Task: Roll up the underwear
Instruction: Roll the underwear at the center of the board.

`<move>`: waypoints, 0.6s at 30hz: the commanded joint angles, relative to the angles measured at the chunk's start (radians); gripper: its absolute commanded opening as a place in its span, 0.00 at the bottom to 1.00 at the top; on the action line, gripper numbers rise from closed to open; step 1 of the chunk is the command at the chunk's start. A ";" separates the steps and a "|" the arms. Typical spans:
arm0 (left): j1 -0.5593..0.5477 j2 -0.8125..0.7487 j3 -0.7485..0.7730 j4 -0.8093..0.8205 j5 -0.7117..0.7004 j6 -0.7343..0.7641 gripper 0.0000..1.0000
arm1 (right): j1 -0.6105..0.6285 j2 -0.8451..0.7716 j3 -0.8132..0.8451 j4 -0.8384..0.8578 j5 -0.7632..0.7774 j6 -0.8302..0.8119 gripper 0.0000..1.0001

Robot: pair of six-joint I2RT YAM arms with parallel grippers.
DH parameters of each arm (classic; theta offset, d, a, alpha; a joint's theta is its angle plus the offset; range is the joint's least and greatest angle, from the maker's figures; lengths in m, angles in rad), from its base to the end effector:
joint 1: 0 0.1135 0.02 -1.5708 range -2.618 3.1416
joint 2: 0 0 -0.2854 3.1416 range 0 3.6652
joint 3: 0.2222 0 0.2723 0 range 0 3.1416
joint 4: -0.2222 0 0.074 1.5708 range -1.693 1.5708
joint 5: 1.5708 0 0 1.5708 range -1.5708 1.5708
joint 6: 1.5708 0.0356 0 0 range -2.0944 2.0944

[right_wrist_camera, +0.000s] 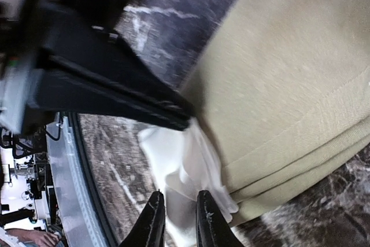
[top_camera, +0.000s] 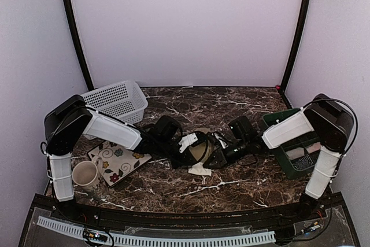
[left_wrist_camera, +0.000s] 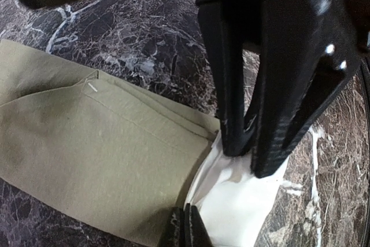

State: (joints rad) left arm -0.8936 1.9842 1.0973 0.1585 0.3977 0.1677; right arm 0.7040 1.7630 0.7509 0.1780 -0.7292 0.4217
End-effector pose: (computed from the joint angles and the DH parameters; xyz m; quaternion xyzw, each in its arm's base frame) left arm 0.2579 -0.3427 0.1358 0.5224 0.7307 -0.3108 0.3107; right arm 0.2391 0.2341 0.1258 -0.2497 0.8449 0.4608 0.1070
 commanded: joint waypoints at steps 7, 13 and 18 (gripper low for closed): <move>0.004 -0.199 -0.138 0.110 -0.026 0.195 0.46 | 0.005 0.107 0.061 -0.078 0.032 -0.053 0.18; -0.068 -0.227 -0.169 0.053 -0.022 0.469 0.51 | 0.005 0.121 0.060 -0.093 0.042 -0.046 0.17; -0.094 -0.159 -0.152 0.055 -0.031 0.560 0.49 | 0.005 0.137 0.075 -0.107 0.047 -0.041 0.17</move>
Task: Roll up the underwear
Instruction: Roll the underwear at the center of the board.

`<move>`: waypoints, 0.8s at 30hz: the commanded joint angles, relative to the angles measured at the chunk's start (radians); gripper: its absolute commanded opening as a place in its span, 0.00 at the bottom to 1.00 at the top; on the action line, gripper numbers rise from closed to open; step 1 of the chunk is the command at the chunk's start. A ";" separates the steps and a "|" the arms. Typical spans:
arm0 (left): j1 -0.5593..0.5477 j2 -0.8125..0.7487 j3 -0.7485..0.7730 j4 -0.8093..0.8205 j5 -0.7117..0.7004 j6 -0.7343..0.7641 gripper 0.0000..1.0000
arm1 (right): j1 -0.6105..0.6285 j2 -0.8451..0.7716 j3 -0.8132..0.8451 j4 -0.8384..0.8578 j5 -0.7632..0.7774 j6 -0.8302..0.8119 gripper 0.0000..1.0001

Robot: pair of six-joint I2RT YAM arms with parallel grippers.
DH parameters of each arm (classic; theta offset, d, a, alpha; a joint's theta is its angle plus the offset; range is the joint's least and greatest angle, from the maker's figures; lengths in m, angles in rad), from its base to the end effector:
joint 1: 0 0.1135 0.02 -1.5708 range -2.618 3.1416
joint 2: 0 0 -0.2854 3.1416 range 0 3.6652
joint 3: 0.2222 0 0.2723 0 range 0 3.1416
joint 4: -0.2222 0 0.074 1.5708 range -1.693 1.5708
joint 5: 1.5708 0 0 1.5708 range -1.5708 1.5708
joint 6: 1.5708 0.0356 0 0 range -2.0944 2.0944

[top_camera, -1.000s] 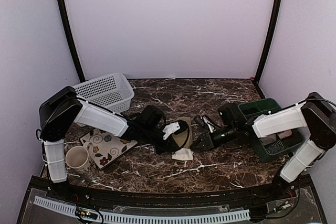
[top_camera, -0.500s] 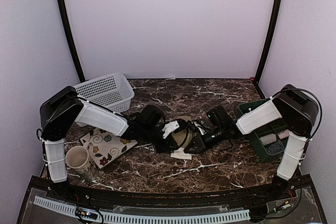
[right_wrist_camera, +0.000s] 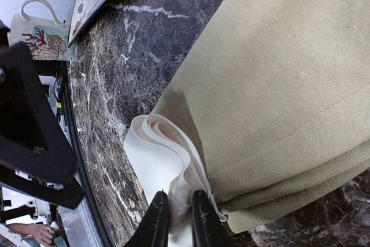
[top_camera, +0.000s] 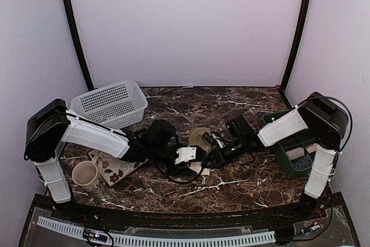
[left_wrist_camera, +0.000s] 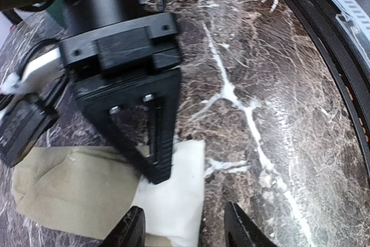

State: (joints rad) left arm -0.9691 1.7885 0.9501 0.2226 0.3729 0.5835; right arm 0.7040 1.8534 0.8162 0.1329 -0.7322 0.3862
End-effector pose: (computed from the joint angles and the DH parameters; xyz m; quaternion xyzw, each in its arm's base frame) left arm 0.2108 -0.3299 0.1729 0.6723 0.5630 -0.2481 0.4117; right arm 0.2502 0.2437 0.1104 -0.2552 0.8527 0.4476 0.0858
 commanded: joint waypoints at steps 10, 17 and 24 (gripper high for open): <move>-0.018 0.161 0.049 -0.061 -0.104 0.213 0.32 | 0.003 0.058 0.024 -0.094 0.056 -0.024 0.15; -0.014 0.152 0.072 -0.142 -0.047 0.118 0.03 | 0.005 0.071 0.060 -0.109 0.053 -0.065 0.15; -0.014 0.127 0.100 -0.293 0.169 -0.004 0.00 | 0.006 0.017 0.056 -0.059 0.043 -0.074 0.22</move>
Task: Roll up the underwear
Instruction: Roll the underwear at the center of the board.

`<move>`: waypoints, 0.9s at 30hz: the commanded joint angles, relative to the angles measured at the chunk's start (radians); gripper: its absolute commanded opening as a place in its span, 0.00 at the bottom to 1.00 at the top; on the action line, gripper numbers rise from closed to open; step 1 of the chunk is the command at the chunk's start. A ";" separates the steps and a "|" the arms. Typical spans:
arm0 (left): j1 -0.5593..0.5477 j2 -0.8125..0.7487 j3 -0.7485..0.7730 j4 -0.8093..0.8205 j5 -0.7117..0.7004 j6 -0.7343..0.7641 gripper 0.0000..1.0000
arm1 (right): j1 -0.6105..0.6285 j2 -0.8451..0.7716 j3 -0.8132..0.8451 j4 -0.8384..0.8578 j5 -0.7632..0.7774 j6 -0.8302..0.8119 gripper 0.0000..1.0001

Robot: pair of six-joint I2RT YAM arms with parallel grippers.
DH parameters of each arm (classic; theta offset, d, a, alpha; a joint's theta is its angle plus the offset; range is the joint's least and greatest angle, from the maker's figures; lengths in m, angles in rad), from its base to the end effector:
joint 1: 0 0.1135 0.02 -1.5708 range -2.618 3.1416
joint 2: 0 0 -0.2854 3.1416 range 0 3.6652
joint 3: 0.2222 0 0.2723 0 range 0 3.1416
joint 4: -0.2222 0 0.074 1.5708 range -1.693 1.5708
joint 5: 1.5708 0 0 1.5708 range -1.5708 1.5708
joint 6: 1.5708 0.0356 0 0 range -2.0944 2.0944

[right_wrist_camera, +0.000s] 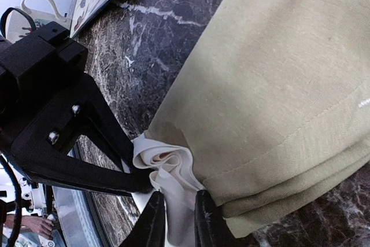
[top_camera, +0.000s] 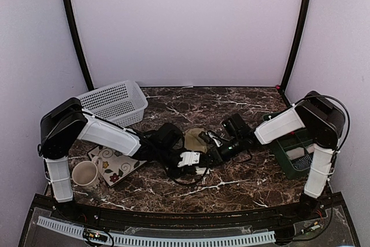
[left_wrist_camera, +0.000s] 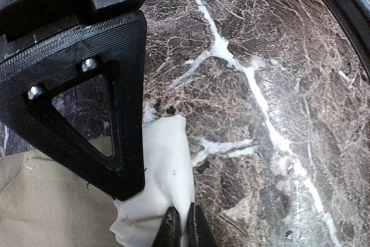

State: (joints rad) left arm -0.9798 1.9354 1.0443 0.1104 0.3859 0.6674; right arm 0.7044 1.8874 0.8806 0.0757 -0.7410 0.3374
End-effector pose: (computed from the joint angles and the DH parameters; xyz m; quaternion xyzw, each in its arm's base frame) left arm 0.2181 -0.3491 0.1360 0.7147 0.5615 -0.2336 0.3456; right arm 0.2598 0.2524 0.1119 -0.2734 0.8492 0.4440 0.0832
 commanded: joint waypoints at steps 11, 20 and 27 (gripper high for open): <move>0.056 0.018 0.053 -0.302 0.480 -0.281 0.00 | 0.039 -0.515 -0.340 0.163 0.268 -0.099 0.47; 0.121 0.230 0.205 -0.474 0.644 -0.302 0.00 | 0.302 -0.660 -0.464 0.201 0.523 -0.386 0.53; 0.146 0.308 0.275 -0.527 0.674 -0.308 0.00 | 0.439 -0.599 -0.421 0.207 0.581 -0.539 0.53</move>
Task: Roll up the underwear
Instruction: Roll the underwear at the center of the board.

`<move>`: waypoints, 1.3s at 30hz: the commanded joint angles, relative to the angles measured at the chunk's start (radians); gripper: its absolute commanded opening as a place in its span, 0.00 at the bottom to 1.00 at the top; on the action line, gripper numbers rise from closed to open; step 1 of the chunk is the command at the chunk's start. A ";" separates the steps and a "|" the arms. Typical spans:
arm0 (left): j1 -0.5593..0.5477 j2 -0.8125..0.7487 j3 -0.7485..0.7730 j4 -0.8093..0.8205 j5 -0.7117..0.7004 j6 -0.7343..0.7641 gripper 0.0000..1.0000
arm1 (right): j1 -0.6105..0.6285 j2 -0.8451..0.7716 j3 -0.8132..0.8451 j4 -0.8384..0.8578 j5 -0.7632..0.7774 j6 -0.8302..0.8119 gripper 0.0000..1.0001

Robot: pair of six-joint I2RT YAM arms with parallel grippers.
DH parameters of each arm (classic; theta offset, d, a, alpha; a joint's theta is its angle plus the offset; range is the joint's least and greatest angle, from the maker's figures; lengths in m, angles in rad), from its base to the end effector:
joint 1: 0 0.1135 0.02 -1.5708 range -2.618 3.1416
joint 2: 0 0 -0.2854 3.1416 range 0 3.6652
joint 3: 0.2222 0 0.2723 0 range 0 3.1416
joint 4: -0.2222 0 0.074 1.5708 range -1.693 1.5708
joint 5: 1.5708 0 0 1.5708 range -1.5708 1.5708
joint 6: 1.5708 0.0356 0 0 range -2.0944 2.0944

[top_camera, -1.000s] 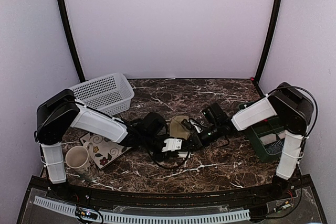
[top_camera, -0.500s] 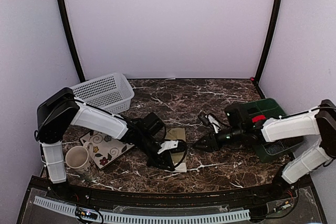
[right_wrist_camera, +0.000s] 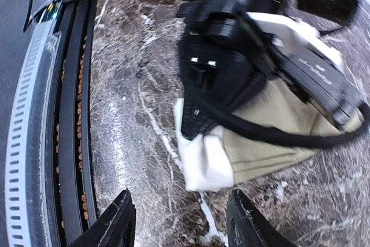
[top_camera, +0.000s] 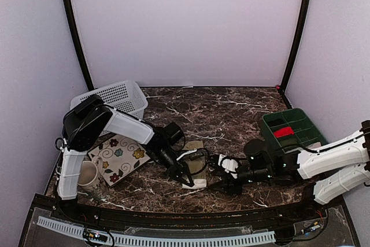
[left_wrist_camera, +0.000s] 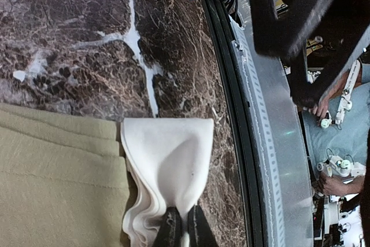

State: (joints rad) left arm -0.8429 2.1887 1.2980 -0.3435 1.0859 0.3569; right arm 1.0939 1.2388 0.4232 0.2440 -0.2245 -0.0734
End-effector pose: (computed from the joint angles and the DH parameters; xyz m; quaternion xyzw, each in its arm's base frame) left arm 0.2619 -0.3412 0.0918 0.5480 0.6478 -0.5289 0.0166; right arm 0.1050 0.2205 0.1722 -0.5254 0.6983 0.3183 0.3674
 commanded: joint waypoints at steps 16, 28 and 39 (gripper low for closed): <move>0.016 0.068 0.029 -0.086 -0.028 0.021 0.01 | 0.073 0.360 0.100 0.243 0.129 -0.247 0.49; 0.032 -0.012 0.006 -0.077 -0.088 0.015 0.39 | 0.065 0.390 0.118 0.194 0.080 -0.177 0.00; 0.110 -0.472 -0.357 0.356 -0.424 -0.090 0.64 | -0.061 0.405 0.156 0.134 -0.181 0.041 0.00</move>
State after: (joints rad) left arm -0.7383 1.8946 1.0615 -0.2123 0.8516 0.3004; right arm 1.0885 1.6241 0.5388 0.3939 -0.2649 -0.1478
